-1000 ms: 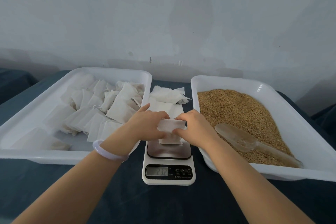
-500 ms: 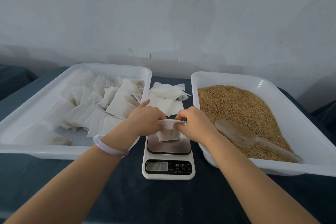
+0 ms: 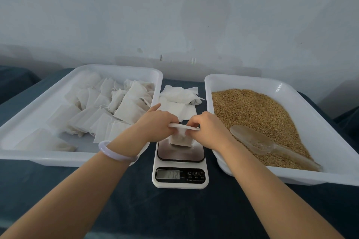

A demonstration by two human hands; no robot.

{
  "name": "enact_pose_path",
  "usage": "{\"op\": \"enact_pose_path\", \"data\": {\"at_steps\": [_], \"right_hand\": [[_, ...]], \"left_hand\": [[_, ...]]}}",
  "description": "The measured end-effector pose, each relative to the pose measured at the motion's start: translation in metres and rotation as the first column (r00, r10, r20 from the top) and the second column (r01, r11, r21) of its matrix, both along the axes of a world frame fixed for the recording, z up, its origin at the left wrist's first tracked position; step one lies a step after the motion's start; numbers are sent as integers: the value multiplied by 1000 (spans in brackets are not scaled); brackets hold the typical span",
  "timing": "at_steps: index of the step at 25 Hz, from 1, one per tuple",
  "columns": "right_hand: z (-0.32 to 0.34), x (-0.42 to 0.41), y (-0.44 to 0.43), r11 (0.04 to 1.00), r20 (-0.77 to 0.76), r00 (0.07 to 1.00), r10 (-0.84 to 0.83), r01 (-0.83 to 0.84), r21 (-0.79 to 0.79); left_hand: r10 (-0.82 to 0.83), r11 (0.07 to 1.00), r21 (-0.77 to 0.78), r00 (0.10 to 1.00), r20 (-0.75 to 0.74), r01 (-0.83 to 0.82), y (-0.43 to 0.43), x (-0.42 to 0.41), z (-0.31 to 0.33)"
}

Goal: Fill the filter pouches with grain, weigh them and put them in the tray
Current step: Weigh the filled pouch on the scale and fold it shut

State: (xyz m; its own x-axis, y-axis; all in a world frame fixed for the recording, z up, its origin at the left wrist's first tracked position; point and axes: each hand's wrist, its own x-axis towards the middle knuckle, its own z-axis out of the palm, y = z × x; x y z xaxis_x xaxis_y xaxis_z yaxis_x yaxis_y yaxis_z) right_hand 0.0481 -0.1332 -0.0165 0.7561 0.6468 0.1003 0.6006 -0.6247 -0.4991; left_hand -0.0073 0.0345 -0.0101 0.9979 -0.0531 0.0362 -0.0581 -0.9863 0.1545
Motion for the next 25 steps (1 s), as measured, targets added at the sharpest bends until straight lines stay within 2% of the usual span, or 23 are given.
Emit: {"op": "enact_pose_path", "data": {"at_steps": [7,12,17,20,22,25], "right_hand": [[2,-2,-3,991,1,999,51,-51,121],[6,-3,-3,981,18,998,64,-66,184],[18,-7,11,951,73,993,92,-109,290],[25,-14,32,909,80,989,121,-143,392],[30,-17,49,878,66,994,86,-107,467],[37,-22,74,886,8,997,82,-77,458]], "left_hand": [[22,996,-81,999,-47,-25,-3,-4,5],[78,933,-356,996,38,-60,-3,-12,11],[172,888,-444,982,82,-118,0,-25,24],[263,834,-524,960,96,-176,17,-36,37],[360,794,-558,926,111,-241,31,-41,44],[552,664,-646,830,83,-378,59,-44,50]]}}
